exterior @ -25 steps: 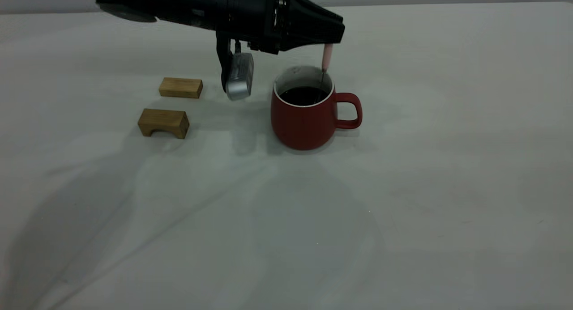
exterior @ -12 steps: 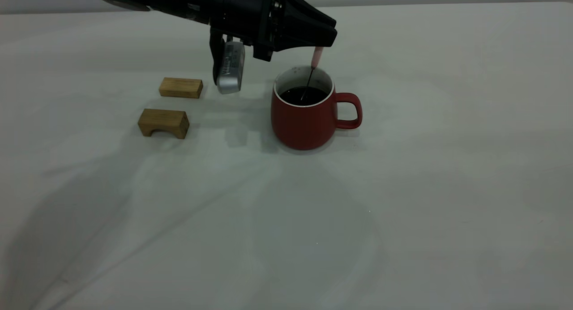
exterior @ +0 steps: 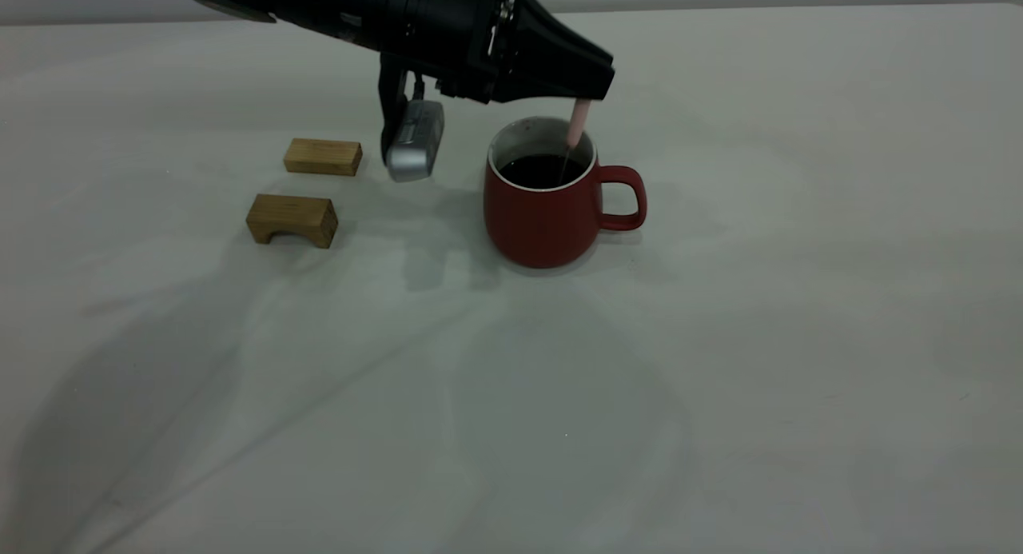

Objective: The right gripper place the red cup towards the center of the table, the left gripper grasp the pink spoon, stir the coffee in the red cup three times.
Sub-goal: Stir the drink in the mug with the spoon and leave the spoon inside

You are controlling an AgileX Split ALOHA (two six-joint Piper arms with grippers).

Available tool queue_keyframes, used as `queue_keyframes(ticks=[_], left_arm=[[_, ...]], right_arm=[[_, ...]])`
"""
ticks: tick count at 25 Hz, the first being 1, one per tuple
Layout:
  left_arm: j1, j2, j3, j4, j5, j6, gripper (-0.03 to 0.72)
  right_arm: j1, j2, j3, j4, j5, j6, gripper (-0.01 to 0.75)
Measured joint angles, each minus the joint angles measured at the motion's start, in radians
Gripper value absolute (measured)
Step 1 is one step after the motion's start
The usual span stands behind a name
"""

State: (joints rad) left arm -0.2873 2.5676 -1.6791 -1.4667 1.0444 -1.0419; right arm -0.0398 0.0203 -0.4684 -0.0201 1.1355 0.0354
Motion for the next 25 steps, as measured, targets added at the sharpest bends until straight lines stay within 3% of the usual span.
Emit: queue_keyframes(ticks=[6,12,17,25], left_arm=[[0.026,-0.003,0.000,0.025,-0.004,0.112,0.176],[0.026,-0.001,0.000,-0.058,-0.002,0.227,0.176],[0.012,0.014,-0.001,-0.095,0.064,0.152,0.176],[0.020,-0.002,-0.001,0.070,0.035,0.065,0.176]], right_arm=[[0.000,0.000,0.000,0.000,0.000,0.000,0.592],[0.000,0.000,0.000,0.000,0.000,0.000,0.592],[0.000,0.000,0.000,0.000,0.000,0.000,0.592],[0.000,0.000,0.000,0.000,0.000,0.000,0.592]])
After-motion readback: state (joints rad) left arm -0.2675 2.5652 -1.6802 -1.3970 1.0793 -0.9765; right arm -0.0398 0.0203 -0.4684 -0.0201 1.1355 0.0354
